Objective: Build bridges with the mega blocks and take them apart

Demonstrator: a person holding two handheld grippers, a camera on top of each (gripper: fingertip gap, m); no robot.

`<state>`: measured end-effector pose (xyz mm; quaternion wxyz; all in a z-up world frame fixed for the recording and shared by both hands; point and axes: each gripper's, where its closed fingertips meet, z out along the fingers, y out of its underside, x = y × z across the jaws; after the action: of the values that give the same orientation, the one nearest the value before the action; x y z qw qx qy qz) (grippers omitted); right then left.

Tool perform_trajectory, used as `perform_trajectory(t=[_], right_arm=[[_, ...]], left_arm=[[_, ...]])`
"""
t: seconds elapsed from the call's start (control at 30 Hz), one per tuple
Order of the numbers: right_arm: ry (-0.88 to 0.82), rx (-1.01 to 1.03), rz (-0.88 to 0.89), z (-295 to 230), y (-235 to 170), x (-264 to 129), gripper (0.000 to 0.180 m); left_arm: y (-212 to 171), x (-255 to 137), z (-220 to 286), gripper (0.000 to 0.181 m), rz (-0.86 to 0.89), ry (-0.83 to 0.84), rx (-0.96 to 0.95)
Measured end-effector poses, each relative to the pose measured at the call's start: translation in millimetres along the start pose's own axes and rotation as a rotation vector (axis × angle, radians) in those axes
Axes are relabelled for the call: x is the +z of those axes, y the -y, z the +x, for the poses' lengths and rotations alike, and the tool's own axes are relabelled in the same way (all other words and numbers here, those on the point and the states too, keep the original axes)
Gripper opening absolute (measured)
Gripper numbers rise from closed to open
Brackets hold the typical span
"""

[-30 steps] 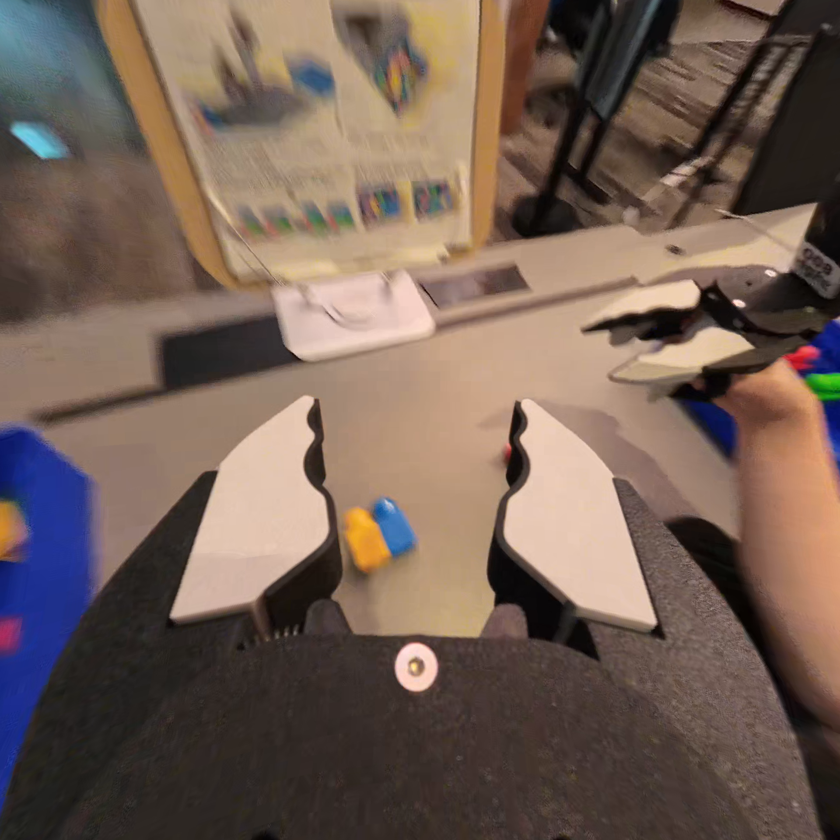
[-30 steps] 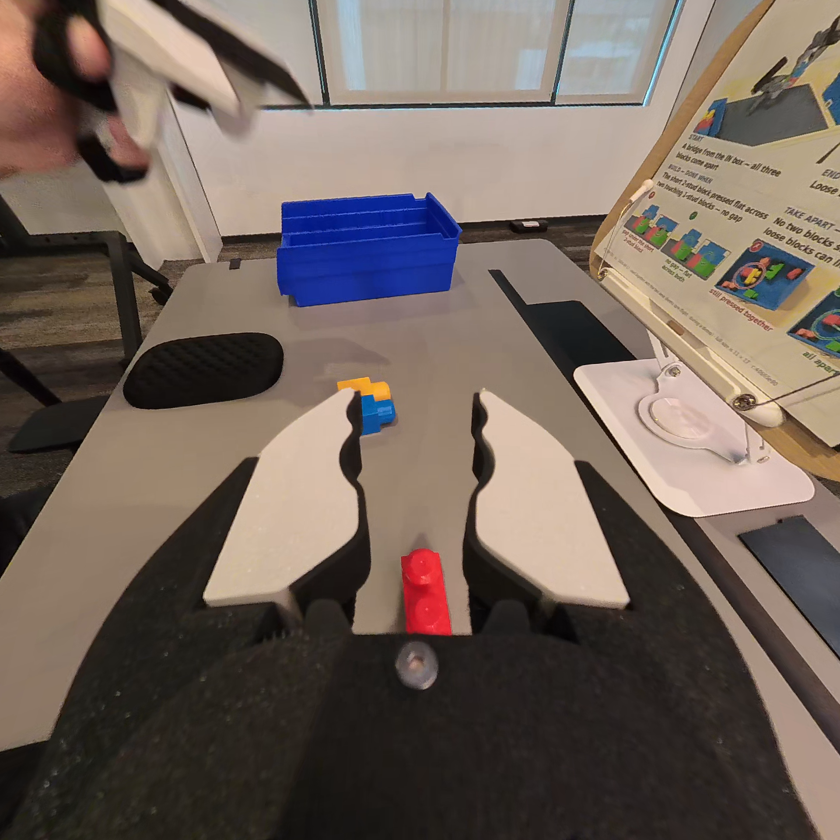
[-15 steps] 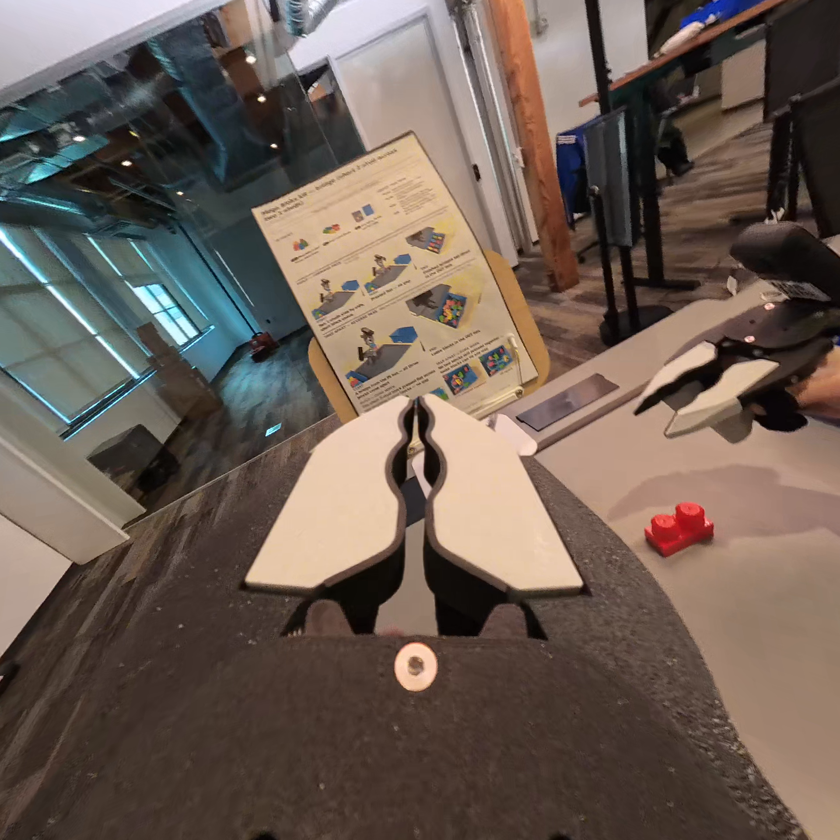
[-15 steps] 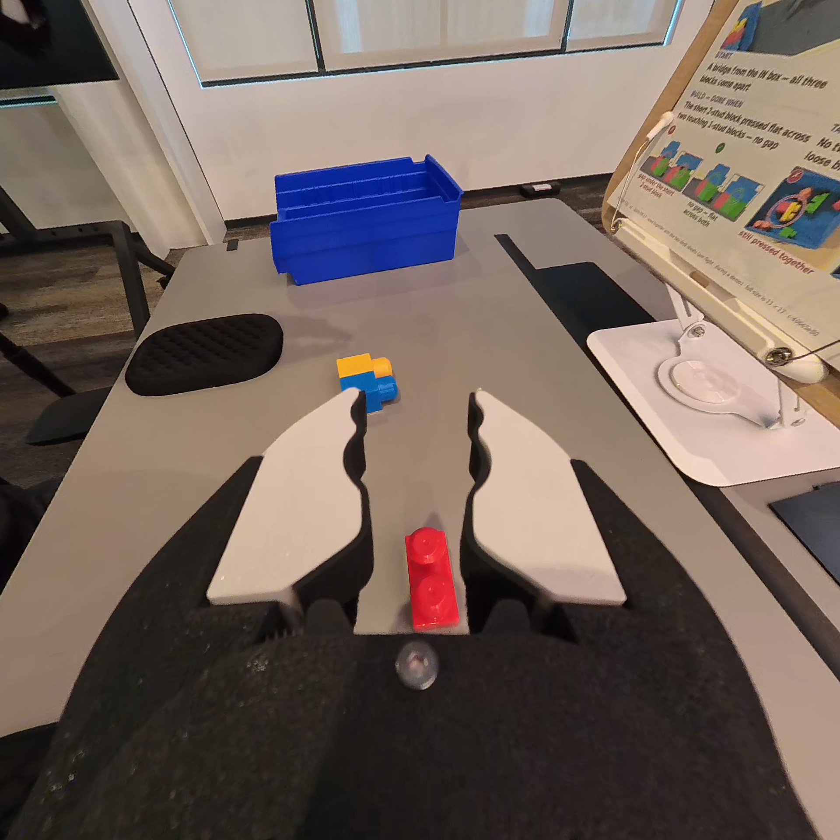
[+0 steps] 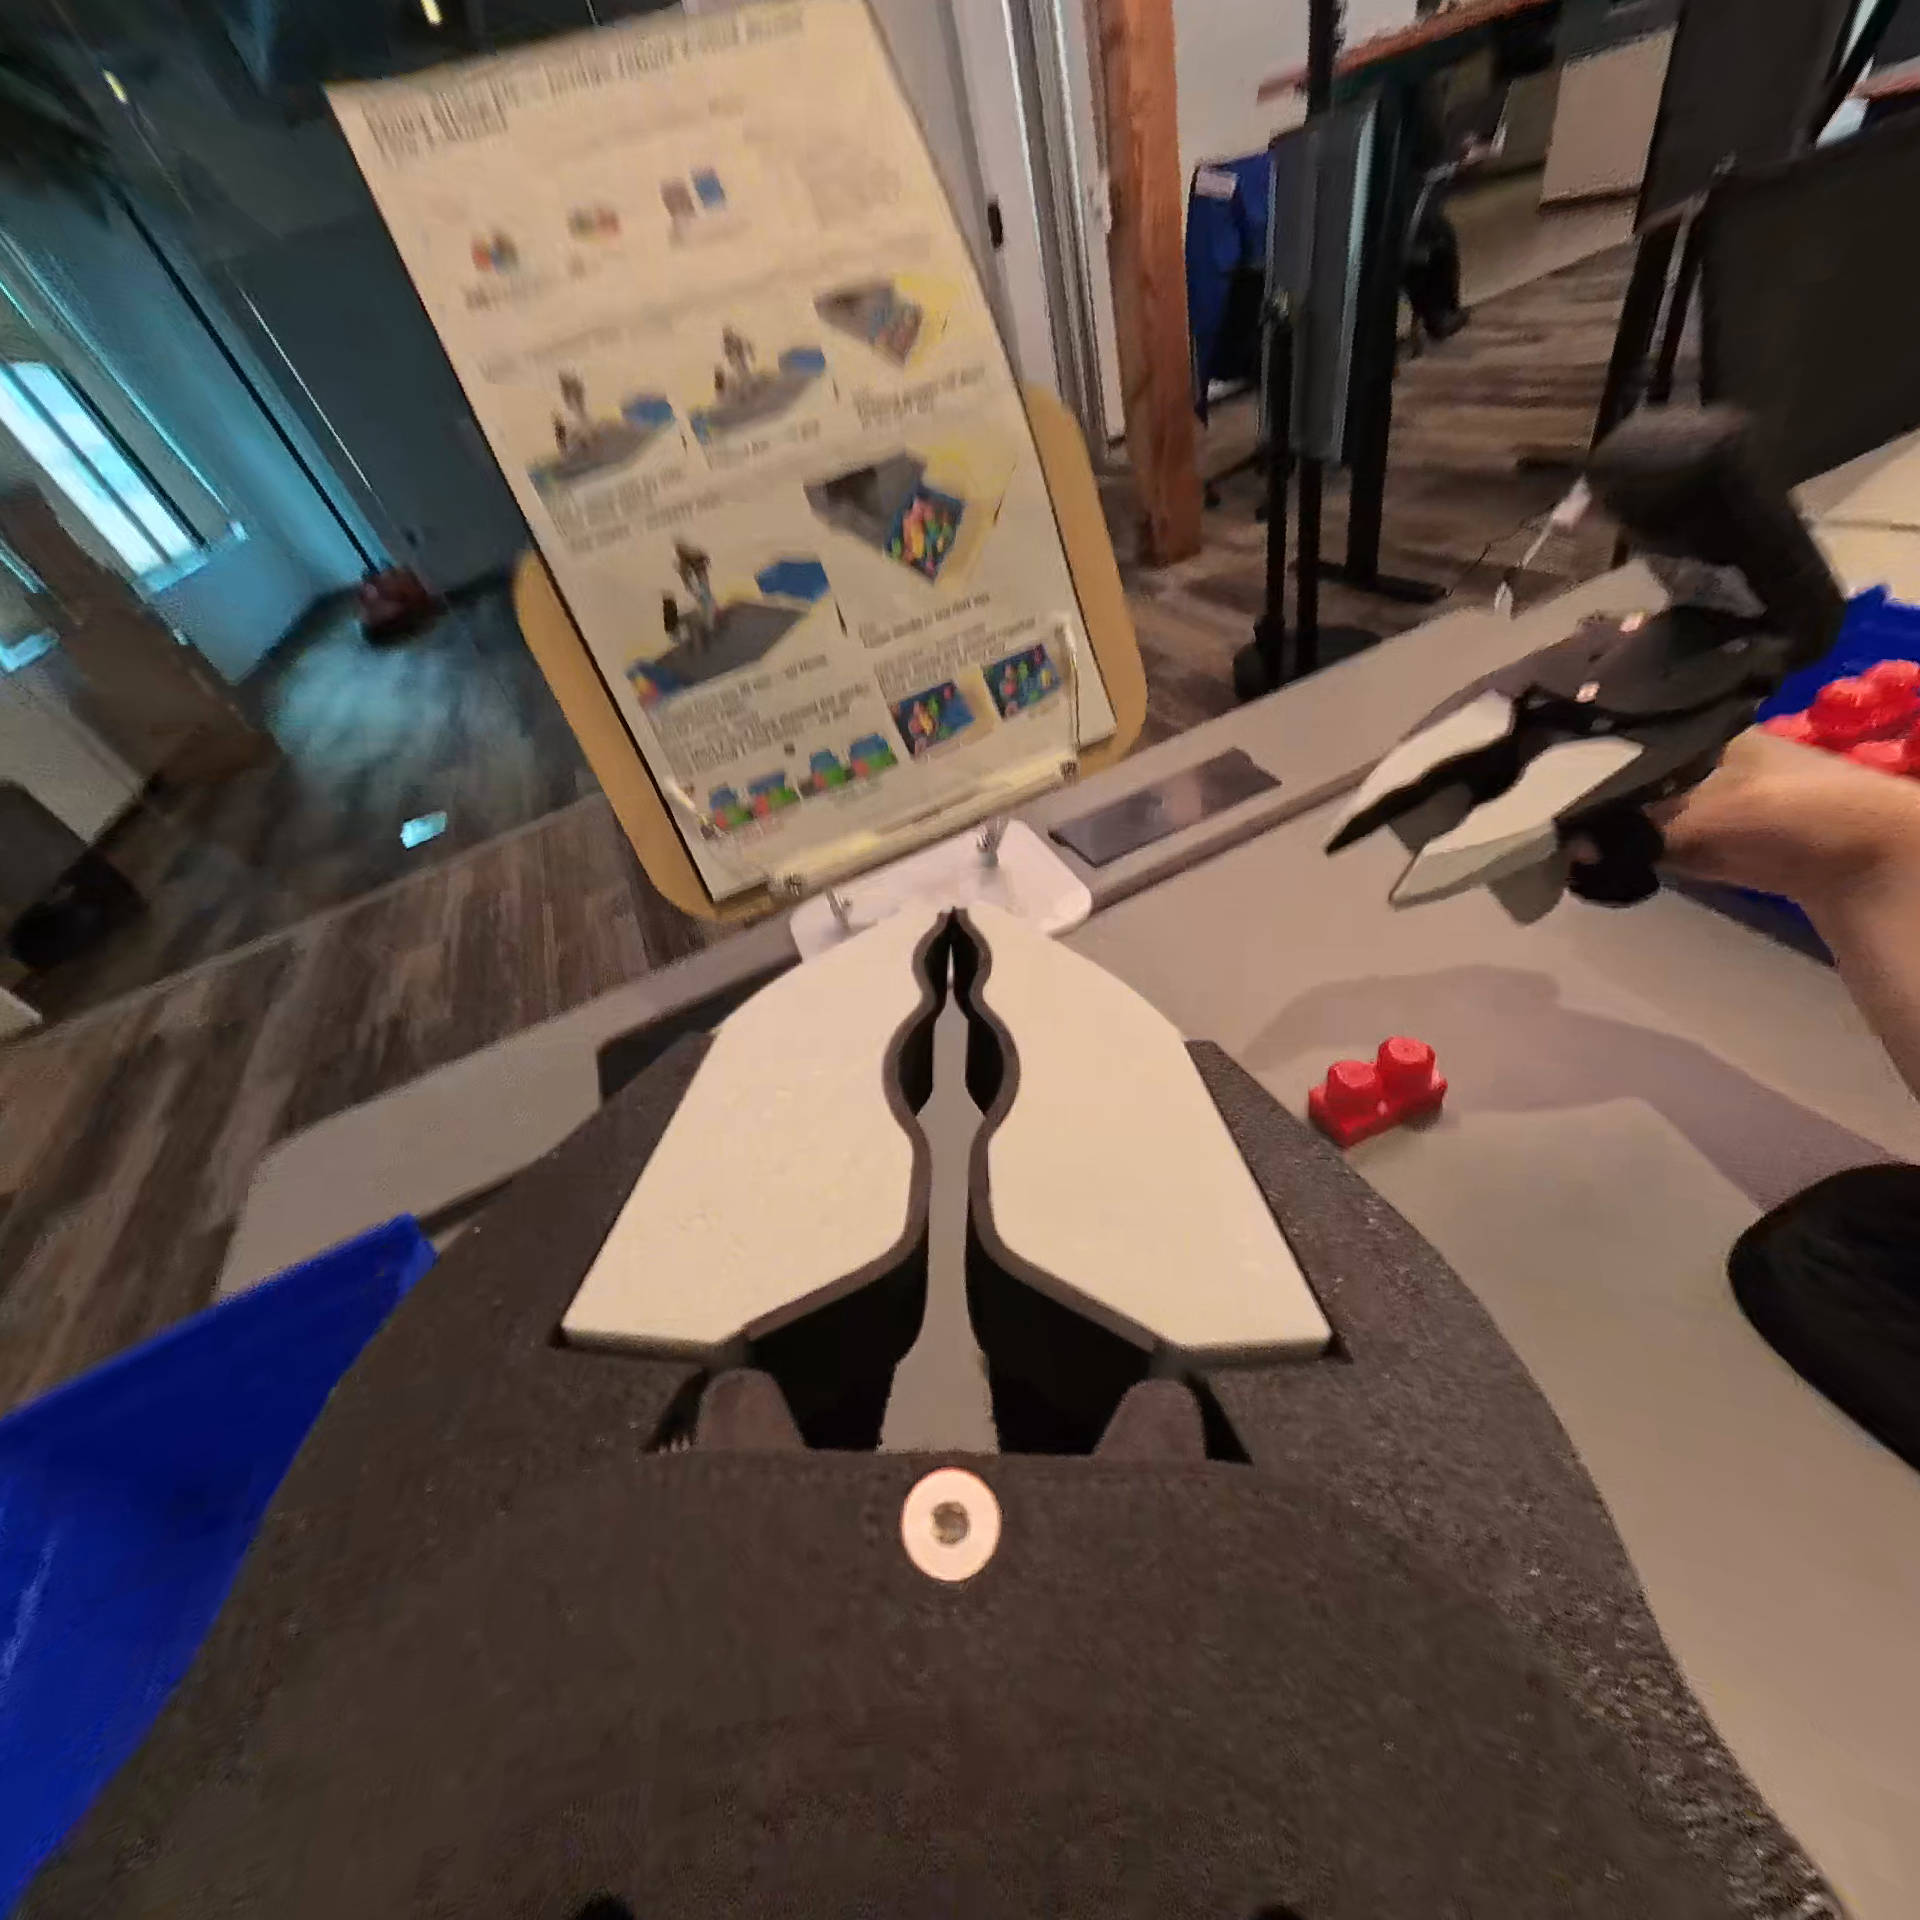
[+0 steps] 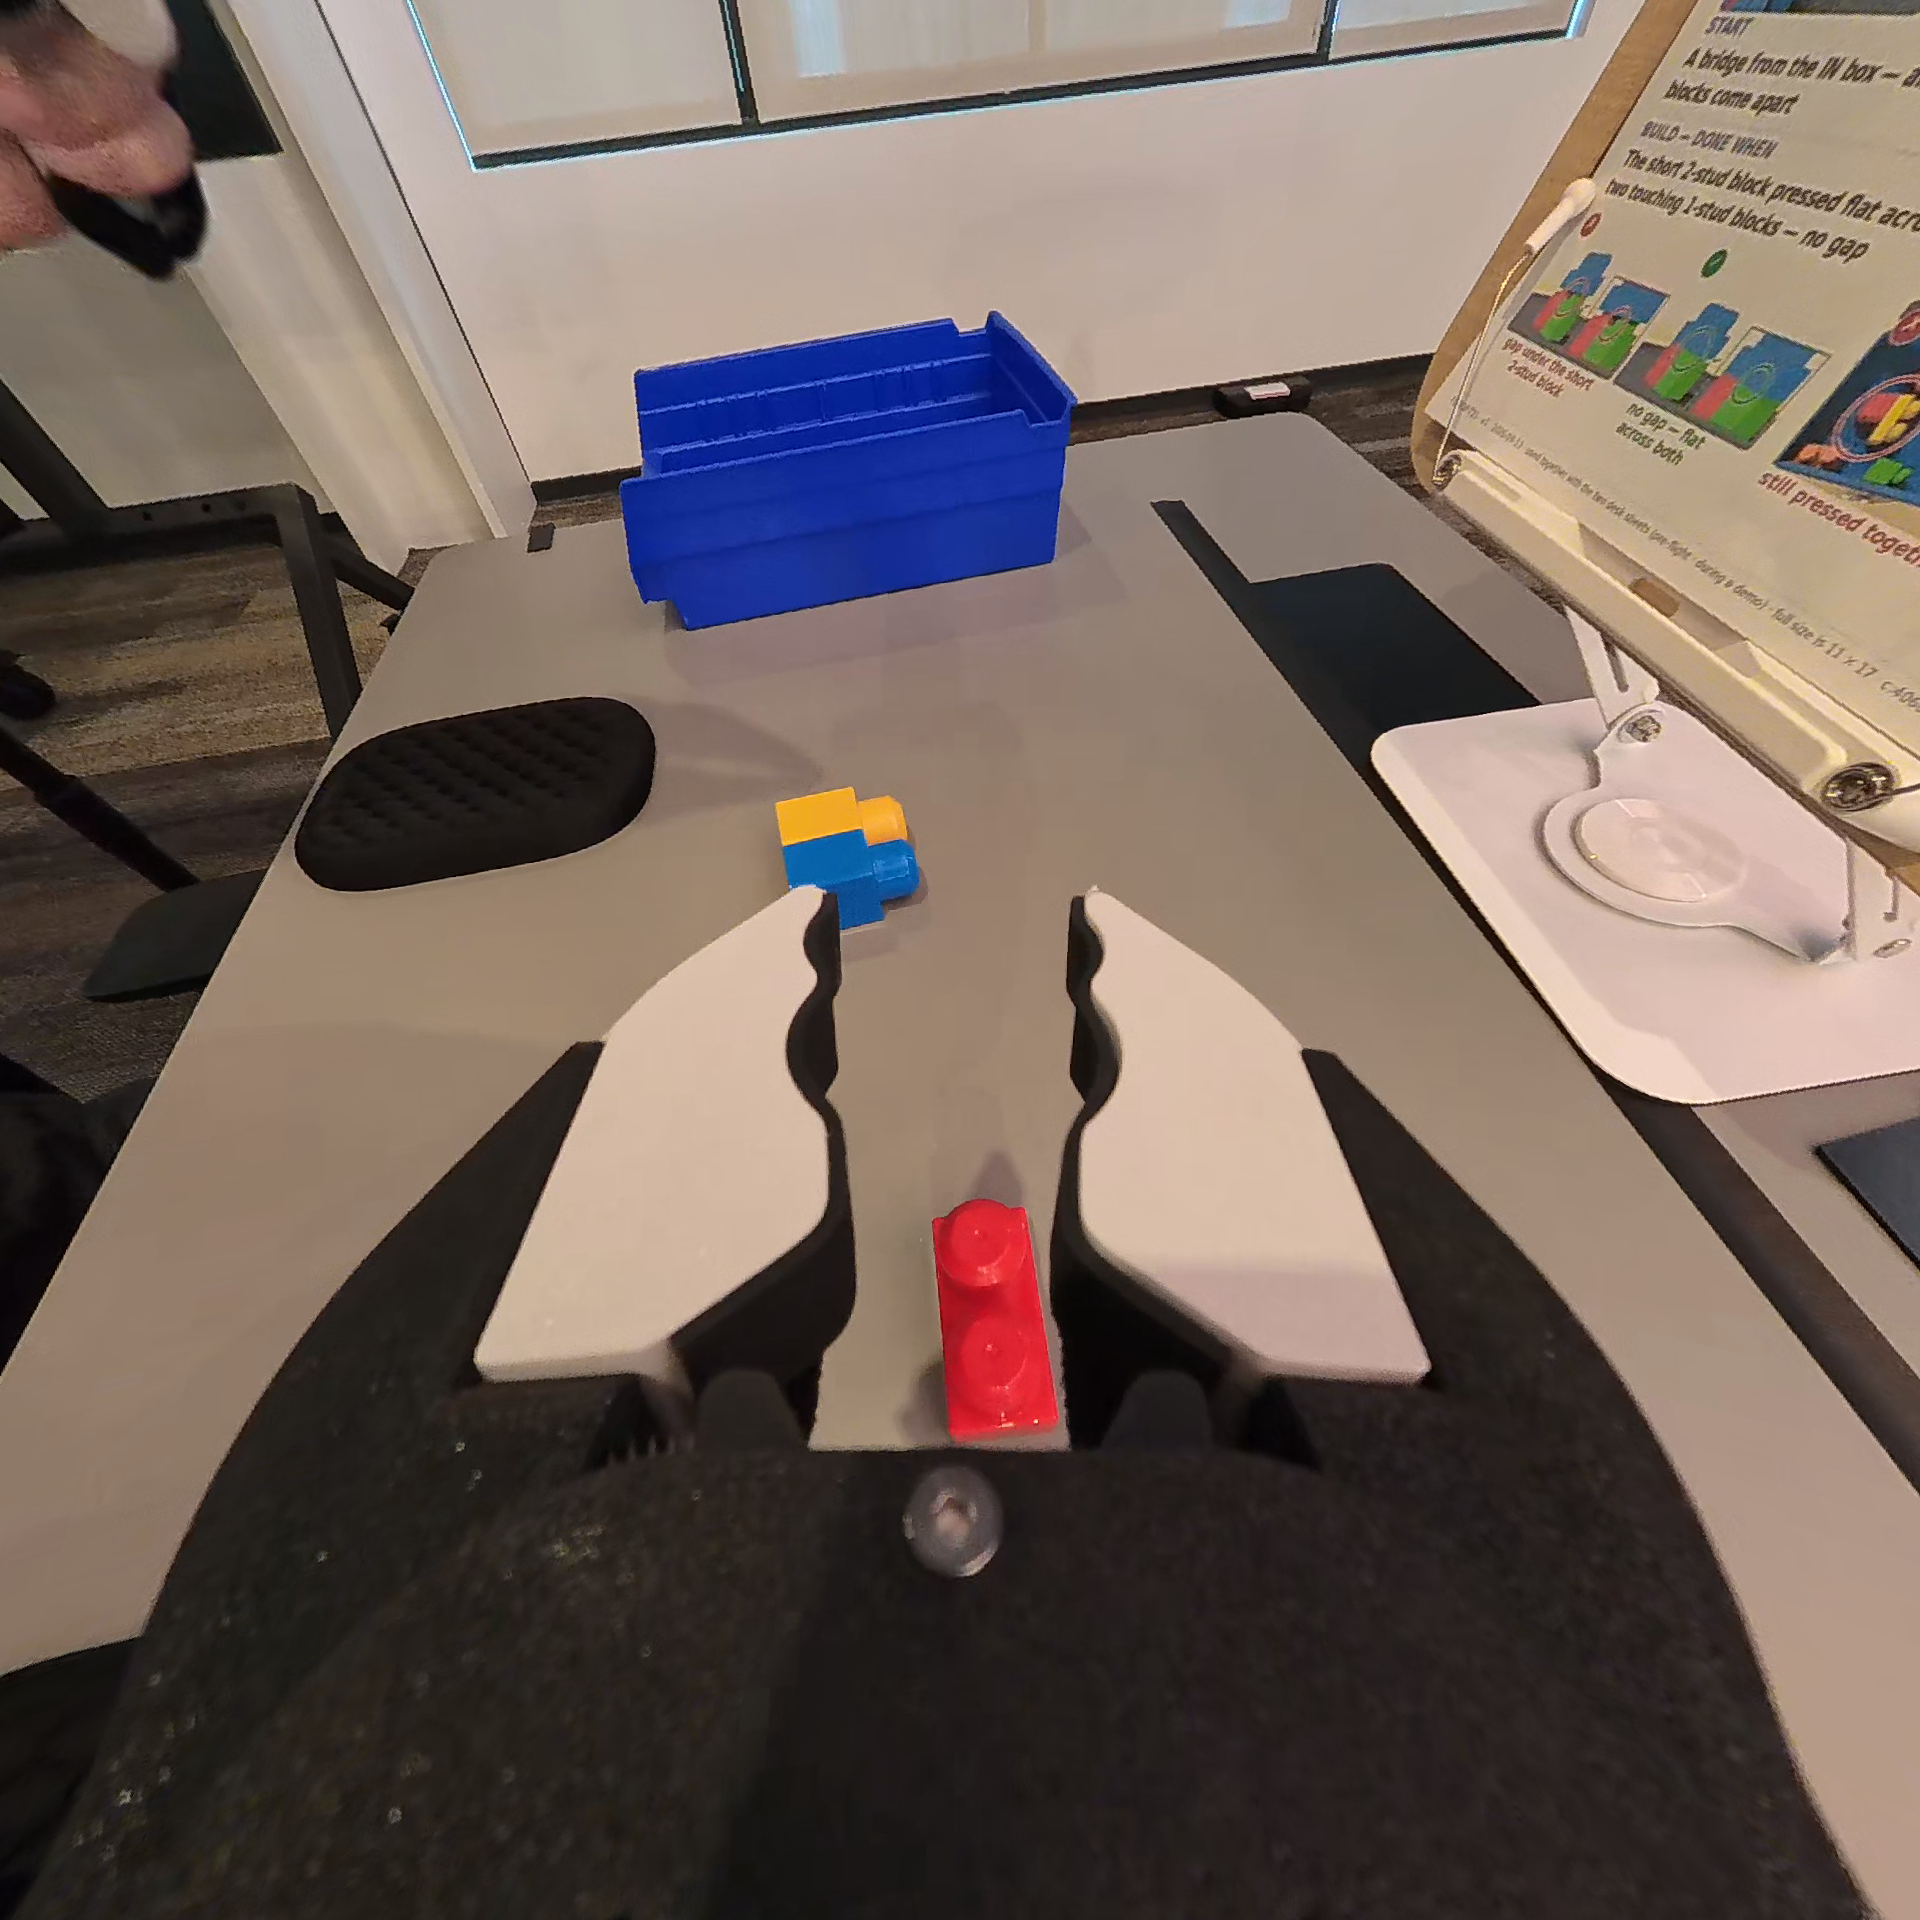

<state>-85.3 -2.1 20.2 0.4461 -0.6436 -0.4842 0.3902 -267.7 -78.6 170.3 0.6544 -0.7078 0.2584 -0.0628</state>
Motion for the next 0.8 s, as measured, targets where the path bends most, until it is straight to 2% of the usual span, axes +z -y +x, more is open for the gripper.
perform_trajectory(t=[0.1, 0.3, 0.37, 0.67, 0.8], right_arm=[[-0.003, -0.001, -0.014, 1, -2, 0, 0.041], [0.013, 0.002, -0.032, 0, -6, 0, 0.041], [0.026, 0.000, -0.038, -2, -7, 0, 0.041], [0.056, -0.005, 0.002, -5, 1, -4, 0.040], [0.069, 0.014, 0.004, -4, -3, -5, 0.039]], left_arm=[[-49, 23, 6, 0.000, -0.174, -0.023, -0.070], [-171, 58, 36, 0.051, -0.605, -0.137, -0.301], [-199, 63, 46, 0.051, -0.705, -0.180, -0.386], [-250, 81, 48, 0.086, -0.994, -0.093, -0.462], [-261, 90, 50, 0.091, -1.062, -0.041, -0.438]])
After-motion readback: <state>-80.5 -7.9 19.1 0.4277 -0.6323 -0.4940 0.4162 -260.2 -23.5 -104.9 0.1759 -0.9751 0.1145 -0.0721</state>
